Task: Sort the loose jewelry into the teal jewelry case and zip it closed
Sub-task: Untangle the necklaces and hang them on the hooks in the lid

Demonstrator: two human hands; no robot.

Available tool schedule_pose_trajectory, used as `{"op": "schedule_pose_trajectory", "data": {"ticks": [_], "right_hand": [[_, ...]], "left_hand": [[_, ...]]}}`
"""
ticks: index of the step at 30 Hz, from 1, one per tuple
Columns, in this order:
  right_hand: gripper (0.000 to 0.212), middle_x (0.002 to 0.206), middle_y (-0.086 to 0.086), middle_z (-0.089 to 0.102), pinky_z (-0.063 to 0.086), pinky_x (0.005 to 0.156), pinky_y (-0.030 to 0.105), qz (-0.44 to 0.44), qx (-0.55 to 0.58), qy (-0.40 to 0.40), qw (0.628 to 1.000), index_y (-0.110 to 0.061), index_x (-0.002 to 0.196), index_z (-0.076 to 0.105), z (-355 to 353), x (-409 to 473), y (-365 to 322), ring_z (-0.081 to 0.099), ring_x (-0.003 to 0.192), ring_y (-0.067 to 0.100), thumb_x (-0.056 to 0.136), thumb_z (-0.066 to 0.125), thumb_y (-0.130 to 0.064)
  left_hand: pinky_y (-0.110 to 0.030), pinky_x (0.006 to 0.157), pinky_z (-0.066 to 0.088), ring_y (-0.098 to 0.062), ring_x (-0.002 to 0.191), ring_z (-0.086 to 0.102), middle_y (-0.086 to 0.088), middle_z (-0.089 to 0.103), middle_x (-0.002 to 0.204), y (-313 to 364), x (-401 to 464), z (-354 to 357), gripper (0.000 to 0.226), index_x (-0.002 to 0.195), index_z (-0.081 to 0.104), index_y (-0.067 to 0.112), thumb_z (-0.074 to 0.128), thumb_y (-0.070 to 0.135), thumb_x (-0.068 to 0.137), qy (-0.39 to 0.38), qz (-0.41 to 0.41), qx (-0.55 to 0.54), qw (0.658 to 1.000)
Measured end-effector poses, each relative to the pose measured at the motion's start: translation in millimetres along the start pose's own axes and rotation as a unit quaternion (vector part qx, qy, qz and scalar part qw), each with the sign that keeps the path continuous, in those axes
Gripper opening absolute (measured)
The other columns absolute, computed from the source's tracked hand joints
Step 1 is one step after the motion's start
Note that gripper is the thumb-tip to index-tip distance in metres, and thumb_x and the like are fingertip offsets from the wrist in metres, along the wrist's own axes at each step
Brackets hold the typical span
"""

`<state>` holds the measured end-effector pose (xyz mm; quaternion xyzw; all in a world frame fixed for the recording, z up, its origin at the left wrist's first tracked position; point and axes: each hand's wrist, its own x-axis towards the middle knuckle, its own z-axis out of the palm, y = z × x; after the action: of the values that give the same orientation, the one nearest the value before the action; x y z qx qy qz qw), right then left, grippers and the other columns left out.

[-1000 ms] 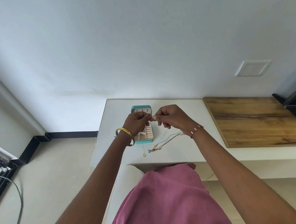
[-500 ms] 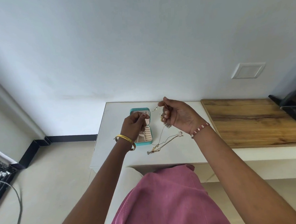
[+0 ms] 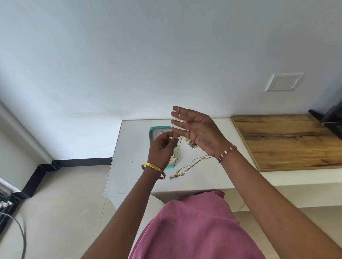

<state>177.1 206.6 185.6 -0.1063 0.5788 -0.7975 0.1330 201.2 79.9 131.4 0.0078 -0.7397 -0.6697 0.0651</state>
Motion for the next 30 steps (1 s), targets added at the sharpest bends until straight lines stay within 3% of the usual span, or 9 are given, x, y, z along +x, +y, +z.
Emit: {"op": "schedule_pose_trajectory", "data": {"ticks": [5,10,14,18,22,25,30], "right_hand": [[0.047,0.140,0.011,0.046,0.048,0.097,0.032,-0.012,-0.068,-0.001,0.998,-0.010,0.134,0.045,7.6,-2.5,-4.0,0.047,0.127,0.027,0.092,0.038,0.010],[0.050,0.140,0.000,0.047,0.038,0.108,0.037,-0.022,-0.252,0.049,0.966,-0.017,0.134,0.046,-0.3,0.1,-3.6,0.045,0.127,0.016,0.091,0.039,0.007],[0.051,0.141,0.003,0.046,0.034,0.106,0.023,-0.003,-0.363,0.057,0.930,-0.019,0.137,0.042,-12.1,-0.6,3.0,0.044,0.129,0.015,0.092,0.037,0.005],[0.052,0.133,0.003,0.054,0.040,0.084,0.017,0.037,-0.441,0.042,0.896,-0.025,0.139,0.039,-18.9,-4.0,11.7,0.057,0.111,0.016,0.093,0.037,-0.001],[0.040,0.116,0.010,0.065,0.041,0.063,0.008,0.075,-0.435,0.002,0.897,-0.016,0.129,0.053,-18.1,-8.6,12.9,0.062,0.087,0.016,0.093,0.042,-0.002],[0.031,0.100,0.006,0.068,0.044,0.067,0.016,0.079,-0.401,-0.026,0.912,-0.013,0.116,0.062,-15.2,-14.9,10.9,0.061,0.081,0.014,0.090,0.050,-0.002],[0.036,0.098,0.004,0.068,0.047,0.069,0.022,0.077,-0.340,-0.021,0.937,-0.013,0.115,0.062,-13.2,-23.0,13.2,0.062,0.078,0.010,0.085,0.052,0.005]], "left_hand": [[-0.031,0.066,0.046,-0.024,0.071,0.057,-0.009,0.064,0.081,2.8,-0.6,2.6,0.015,0.095,0.068,0.013,0.057,0.021,0.088,-0.028,0.039,0.109,0.993],[-0.003,0.054,0.039,0.003,0.054,0.055,0.010,0.060,0.066,2.4,-1.4,1.4,0.024,0.082,0.070,0.003,0.051,0.013,0.091,-0.026,0.037,0.081,0.996],[-0.014,0.056,0.042,-0.004,0.050,0.049,0.006,0.060,0.058,1.9,0.2,-3.2,0.029,0.069,0.067,0.006,0.049,0.012,0.092,-0.031,0.003,0.022,0.999],[-0.024,0.058,0.040,-0.008,0.044,0.042,0.008,0.061,0.050,2.5,2.3,-8.7,0.034,0.062,0.062,0.012,0.047,0.008,0.092,-0.054,-0.028,-0.066,0.996],[-0.024,0.056,0.038,-0.010,0.043,0.042,0.004,0.062,0.052,4.5,3.5,-9.2,0.034,0.063,0.059,0.006,0.043,0.006,0.093,-0.079,-0.066,-0.131,0.986],[-0.021,0.052,0.038,-0.010,0.042,0.041,0.001,0.060,0.051,7.5,2.3,-7.6,0.033,0.065,0.056,0.003,0.041,0.006,0.094,-0.094,-0.092,-0.176,0.976],[-0.020,0.049,0.038,-0.012,0.043,0.040,-0.002,0.058,0.052,10.6,1.7,-7.1,0.031,0.066,0.055,0.002,0.041,0.006,0.093,-0.095,-0.116,-0.216,0.965]]}}
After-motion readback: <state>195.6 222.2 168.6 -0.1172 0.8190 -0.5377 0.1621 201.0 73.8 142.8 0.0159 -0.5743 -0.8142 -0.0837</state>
